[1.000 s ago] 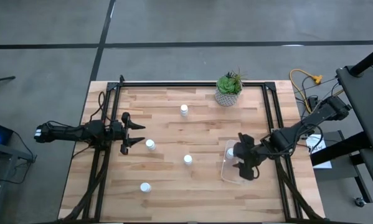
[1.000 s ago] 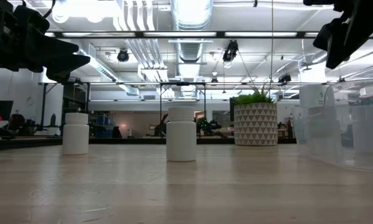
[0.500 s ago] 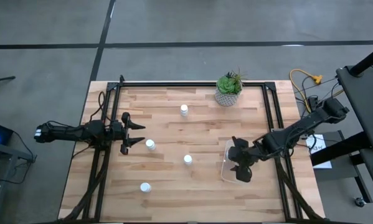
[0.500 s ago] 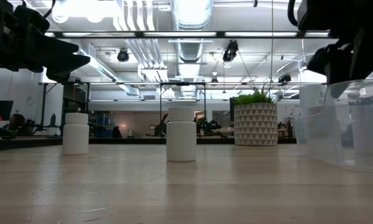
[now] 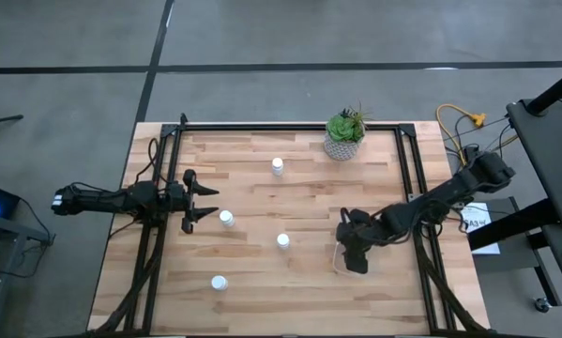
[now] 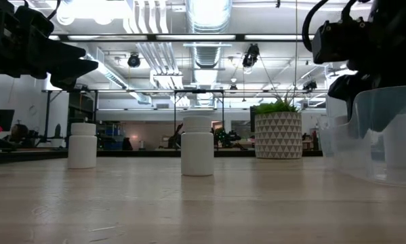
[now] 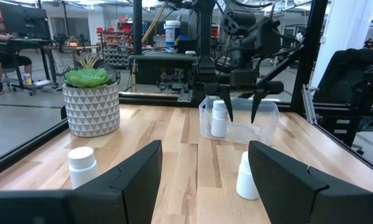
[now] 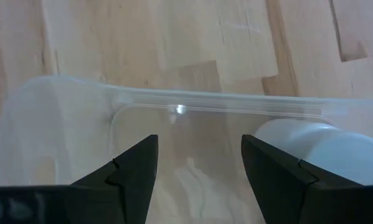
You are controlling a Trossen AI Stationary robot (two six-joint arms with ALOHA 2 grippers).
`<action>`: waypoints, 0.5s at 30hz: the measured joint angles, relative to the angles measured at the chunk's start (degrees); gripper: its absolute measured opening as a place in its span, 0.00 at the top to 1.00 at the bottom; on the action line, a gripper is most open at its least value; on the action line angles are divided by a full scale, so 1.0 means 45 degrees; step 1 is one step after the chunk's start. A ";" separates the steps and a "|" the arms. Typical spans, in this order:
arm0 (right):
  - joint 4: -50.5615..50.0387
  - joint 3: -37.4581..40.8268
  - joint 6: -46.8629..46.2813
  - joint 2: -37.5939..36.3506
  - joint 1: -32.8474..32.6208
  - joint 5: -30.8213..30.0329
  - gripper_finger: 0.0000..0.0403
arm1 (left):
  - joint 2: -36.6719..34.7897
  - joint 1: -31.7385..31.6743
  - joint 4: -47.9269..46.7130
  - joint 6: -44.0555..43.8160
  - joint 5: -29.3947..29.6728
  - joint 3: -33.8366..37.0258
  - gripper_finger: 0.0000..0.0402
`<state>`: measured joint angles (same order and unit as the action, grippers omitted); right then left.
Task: Pick and place pill bottles into a basket
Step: Adjust the white medicine bottle in the transparent bin
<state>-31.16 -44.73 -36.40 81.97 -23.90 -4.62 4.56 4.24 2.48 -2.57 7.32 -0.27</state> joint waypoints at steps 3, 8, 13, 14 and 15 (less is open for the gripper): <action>-0.0043 0.0000 -0.0020 0.0110 0.0009 -0.0229 0.46 | 0.0000 -0.0002 0.0004 0.0001 -0.0001 0.0000 0.45; -0.0135 0.0000 -0.0068 0.0161 0.0183 -0.0630 0.46 | 0.0044 0.0002 0.0005 0.0001 -0.0001 0.0000 0.45; -0.0470 0.0000 0.0059 0.0156 0.0430 -0.0677 0.46 | 0.0044 -0.0002 0.0001 0.0001 -0.0001 0.0000 0.45; -0.0471 0.0000 0.0145 0.0156 0.0468 -0.0675 0.46 | 0.0044 0.0002 0.0000 0.0001 -0.0001 0.0000 0.45; -0.0466 0.0000 0.0223 0.0154 0.0509 -0.0677 0.46 | 0.0053 -0.0002 0.0005 -0.0004 0.0004 0.0000 0.45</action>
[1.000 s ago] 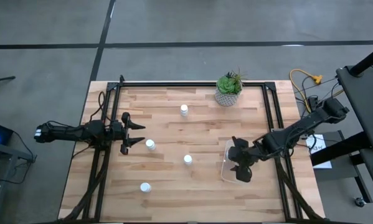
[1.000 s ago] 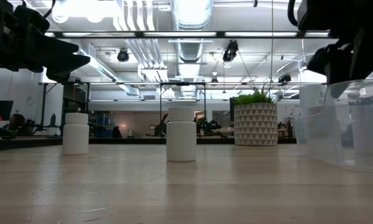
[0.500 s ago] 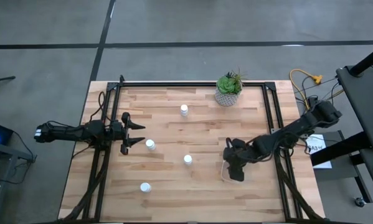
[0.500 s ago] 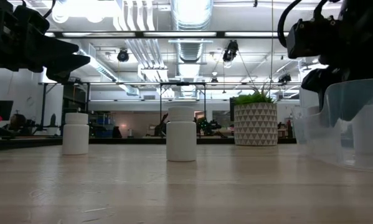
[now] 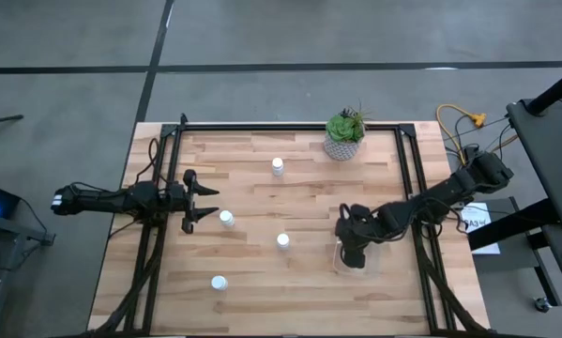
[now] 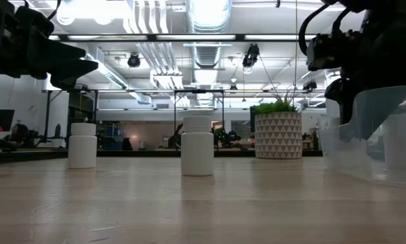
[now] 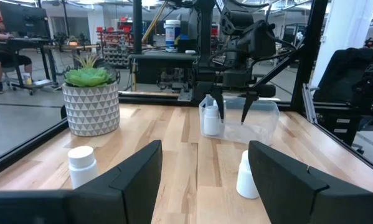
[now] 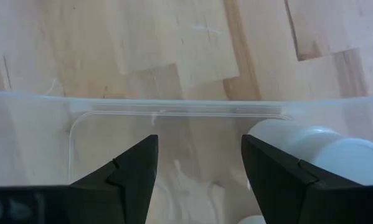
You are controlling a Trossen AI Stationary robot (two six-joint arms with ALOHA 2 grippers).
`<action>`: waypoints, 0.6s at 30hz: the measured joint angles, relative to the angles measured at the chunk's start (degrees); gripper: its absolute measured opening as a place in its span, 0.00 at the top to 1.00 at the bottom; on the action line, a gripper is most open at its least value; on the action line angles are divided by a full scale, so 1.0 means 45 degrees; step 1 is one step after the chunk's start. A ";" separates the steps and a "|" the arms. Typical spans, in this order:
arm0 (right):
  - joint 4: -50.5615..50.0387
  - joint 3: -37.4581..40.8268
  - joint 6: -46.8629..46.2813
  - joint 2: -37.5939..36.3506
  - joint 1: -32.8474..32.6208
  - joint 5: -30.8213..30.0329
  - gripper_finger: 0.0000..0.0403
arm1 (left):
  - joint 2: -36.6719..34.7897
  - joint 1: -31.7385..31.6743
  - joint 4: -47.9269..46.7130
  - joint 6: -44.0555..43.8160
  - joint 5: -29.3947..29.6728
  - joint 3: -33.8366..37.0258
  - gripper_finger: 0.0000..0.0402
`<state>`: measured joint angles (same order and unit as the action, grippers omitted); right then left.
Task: Pick and place pill bottles into a basket
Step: Adjust the white medicine bottle in the transparent bin, then put the white medicine bottle into the transparent bin
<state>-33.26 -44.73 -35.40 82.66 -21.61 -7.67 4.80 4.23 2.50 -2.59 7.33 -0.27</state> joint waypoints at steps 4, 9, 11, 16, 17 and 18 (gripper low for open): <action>0.0005 0.0000 0.0280 -0.0007 0.0117 -0.0003 0.46 | 0.0010 0.0001 -0.0005 0.0005 -0.0001 0.0000 0.45; 0.0215 0.0000 0.0431 -0.0170 0.0151 0.0070 0.46 | 0.0010 0.0004 0.0000 0.0000 0.0000 0.0000 0.45; 0.0595 -0.0010 0.0447 -0.0418 0.0147 0.0153 0.46 | 0.0010 0.0000 -0.0005 0.0004 -0.0005 0.0000 0.45; 0.1354 -0.0010 0.0476 -0.1340 0.0151 0.0139 0.46 | 0.0010 0.0003 -0.0003 0.0003 -0.0001 0.0000 0.45; 0.1371 -0.0010 0.0476 -0.1523 0.0151 0.0085 0.46 | 0.0010 0.0005 -0.0005 0.0005 -0.0005 0.0000 0.45; 0.1427 -0.0010 0.0471 -0.1712 0.0151 0.0046 0.46 | 0.0010 0.0003 0.0000 0.0005 -0.0002 0.0000 0.45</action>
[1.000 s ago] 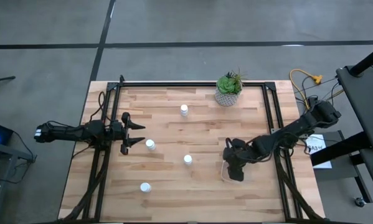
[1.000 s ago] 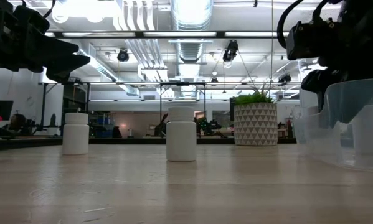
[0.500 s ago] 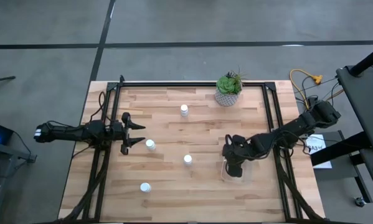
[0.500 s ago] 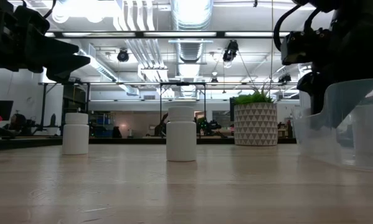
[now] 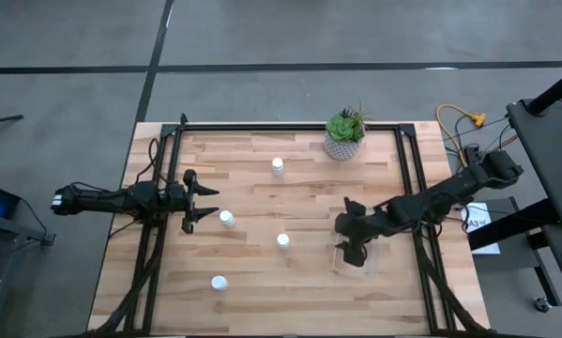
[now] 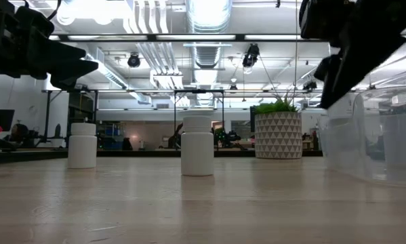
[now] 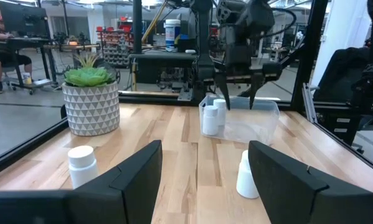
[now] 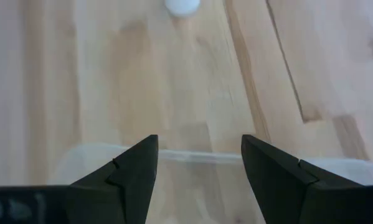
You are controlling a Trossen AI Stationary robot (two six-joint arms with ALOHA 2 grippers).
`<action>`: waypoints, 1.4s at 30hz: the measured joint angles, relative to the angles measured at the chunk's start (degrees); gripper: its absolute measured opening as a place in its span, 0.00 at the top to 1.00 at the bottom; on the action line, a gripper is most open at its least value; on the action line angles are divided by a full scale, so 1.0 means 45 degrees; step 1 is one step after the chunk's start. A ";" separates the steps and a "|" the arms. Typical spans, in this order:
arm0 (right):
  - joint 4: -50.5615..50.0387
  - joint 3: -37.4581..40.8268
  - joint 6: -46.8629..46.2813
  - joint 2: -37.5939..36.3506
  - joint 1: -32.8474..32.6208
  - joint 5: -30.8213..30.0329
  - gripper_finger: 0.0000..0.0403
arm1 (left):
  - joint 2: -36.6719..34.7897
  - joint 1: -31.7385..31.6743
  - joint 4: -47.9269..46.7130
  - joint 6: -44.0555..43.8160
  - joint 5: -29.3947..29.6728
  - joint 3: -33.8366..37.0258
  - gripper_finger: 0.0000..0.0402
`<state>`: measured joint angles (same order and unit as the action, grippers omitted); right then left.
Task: Pick and place pill bottles into a basket
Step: Put the white medicine bottle into the transparent bin
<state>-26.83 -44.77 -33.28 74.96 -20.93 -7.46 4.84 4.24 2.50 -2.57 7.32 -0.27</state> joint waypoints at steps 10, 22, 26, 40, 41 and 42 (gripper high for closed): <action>0.0495 -0.0726 0.0358 -0.0551 0.0482 0.0347 0.46 | 0.0000 0.0002 -0.0005 0.0000 -0.0002 0.0000 0.45; 0.0005 -0.3996 0.3110 0.1757 0.2170 0.1308 0.46 | 0.0000 -0.0001 0.0000 -0.0003 -0.0002 0.0000 0.45; 0.0000 -0.5021 0.3640 0.2691 0.2495 0.1575 0.46 | 0.0000 -0.0003 -0.0001 -0.0001 0.0002 0.0000 0.45; -0.0673 -0.7742 0.4563 0.4955 0.2579 0.2816 0.46 | 0.0043 -0.0003 -0.0005 -0.0001 0.0002 0.0000 0.45; -0.0785 -0.7834 0.4719 0.5019 0.2579 0.2818 0.46 | 0.0039 0.0002 -0.0005 -0.0005 0.0002 0.0000 0.45; -0.0961 -0.7927 0.4819 0.5051 0.2585 0.2816 0.46 | 0.0043 -0.0002 -0.0005 0.0000 -0.0002 0.0000 0.45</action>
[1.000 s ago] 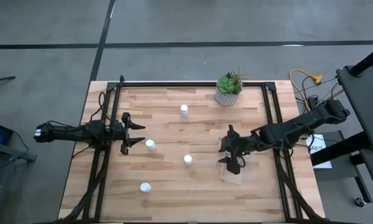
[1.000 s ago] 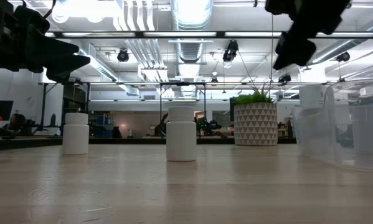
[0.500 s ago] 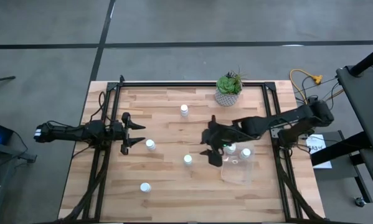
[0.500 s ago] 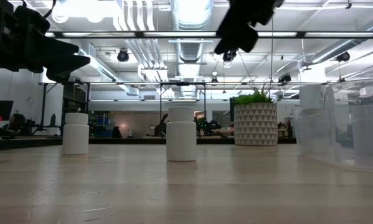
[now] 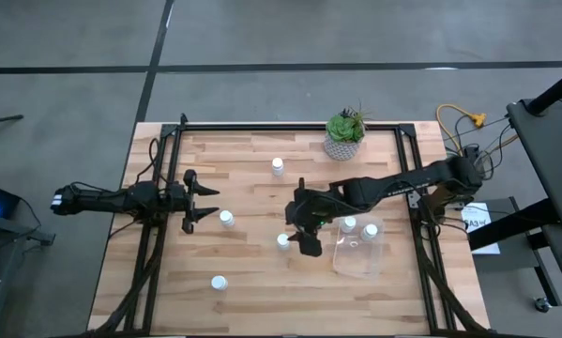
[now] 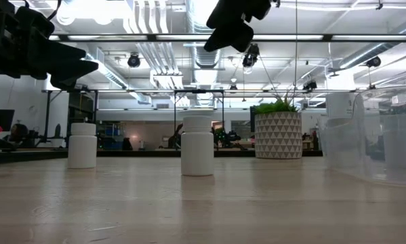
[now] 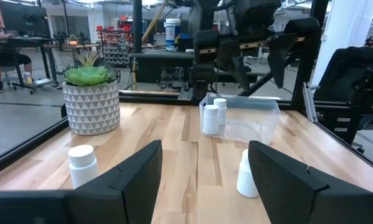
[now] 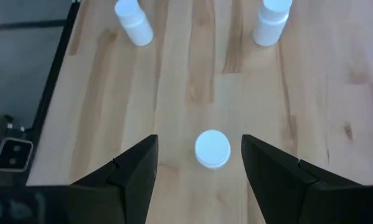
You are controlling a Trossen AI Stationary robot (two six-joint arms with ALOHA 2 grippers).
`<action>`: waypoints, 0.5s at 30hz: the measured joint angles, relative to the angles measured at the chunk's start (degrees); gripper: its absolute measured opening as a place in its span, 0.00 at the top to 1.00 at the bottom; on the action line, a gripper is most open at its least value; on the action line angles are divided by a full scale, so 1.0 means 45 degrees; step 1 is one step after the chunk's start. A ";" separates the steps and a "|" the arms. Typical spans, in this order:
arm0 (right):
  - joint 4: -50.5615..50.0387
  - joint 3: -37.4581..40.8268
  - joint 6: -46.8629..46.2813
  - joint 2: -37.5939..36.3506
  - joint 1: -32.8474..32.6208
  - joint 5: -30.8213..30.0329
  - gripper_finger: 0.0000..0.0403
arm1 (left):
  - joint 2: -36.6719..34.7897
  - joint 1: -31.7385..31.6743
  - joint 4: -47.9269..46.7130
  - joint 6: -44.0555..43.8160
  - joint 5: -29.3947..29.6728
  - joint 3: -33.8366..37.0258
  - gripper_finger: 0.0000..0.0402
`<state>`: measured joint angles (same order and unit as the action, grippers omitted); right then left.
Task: Pick and place pill bottles into a basket
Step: Put the white medicine bottle into the transparent bin
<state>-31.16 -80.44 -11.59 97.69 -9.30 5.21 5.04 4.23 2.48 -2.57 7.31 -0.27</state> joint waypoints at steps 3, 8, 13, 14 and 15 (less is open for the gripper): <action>-0.0076 -0.0153 0.0250 0.0017 0.0099 0.0005 0.46 | -0.0001 0.0001 0.0001 0.0000 0.0002 0.0000 0.45; -0.0082 -0.0180 0.0578 -0.0180 0.0418 0.0185 0.46 | 0.0000 0.0002 0.0000 0.0000 0.0004 0.0000 0.45; 0.0011 -0.0184 0.0775 -0.0292 0.0757 0.0199 0.46 | 0.0015 0.0003 0.0002 0.0000 0.0002 0.0000 0.45; 0.0056 -0.0184 0.0869 -0.0310 0.0824 0.0202 0.46 | 0.0015 0.0002 0.0000 0.0000 0.0004 0.0000 0.45; 0.0079 -0.0184 0.0964 -0.0319 0.0888 0.0204 0.46 | 0.0015 0.0000 0.0000 -0.0005 0.0003 0.0000 0.45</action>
<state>-30.80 -81.28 -7.26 96.25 -5.30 6.13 5.10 4.23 2.48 -2.59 7.33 -0.27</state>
